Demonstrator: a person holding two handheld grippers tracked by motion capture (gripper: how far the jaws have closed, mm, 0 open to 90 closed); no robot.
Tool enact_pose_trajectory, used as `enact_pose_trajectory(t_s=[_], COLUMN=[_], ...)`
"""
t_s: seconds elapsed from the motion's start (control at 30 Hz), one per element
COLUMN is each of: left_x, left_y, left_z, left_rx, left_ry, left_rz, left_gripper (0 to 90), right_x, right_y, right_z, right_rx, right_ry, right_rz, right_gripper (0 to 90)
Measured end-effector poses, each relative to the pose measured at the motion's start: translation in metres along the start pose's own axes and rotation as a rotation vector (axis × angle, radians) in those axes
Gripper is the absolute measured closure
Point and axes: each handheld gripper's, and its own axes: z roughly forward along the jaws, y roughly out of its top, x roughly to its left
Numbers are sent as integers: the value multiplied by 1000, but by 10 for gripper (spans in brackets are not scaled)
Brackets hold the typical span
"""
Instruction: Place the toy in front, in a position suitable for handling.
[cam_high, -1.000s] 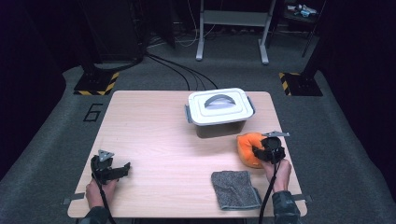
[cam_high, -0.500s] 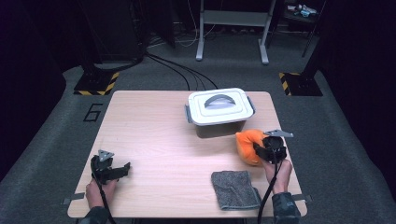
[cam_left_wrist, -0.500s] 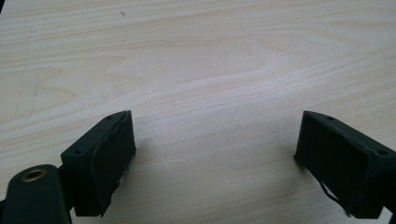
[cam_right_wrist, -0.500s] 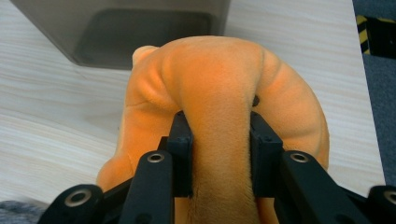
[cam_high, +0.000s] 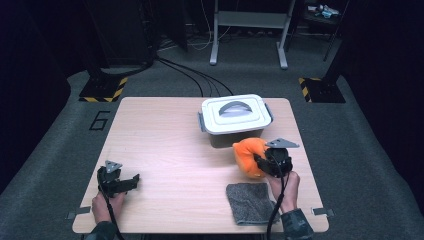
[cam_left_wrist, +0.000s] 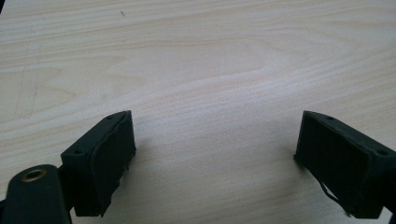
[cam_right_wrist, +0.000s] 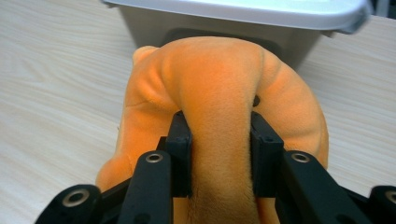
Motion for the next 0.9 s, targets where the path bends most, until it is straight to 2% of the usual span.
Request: enact_pose_trajectory(t_s=[0.23, 0.53, 0.77, 0.8, 0.9], left_x=[0, 0, 0, 0, 0], left_y=[0, 0, 0, 0, 0], left_z=[0, 0, 0, 0, 0], left_rx=[0, -1, -2, -4, -4], left_ry=[0, 0, 3, 2, 2], left_rz=[0, 0, -1, -1, -1], left_gripper=[116, 115, 115, 116, 115], right_x=[30, 65, 88, 91, 97], right_y=[4, 7, 11, 11, 6], right_z=[9, 30, 48, 50, 60], right_rx=[-5, 14, 32, 42, 73], right_ry=[61, 127, 152, 153, 153], right_rz=[-40, -84, -131, -119, -148], right_gripper=[658, 651, 638, 637, 619])
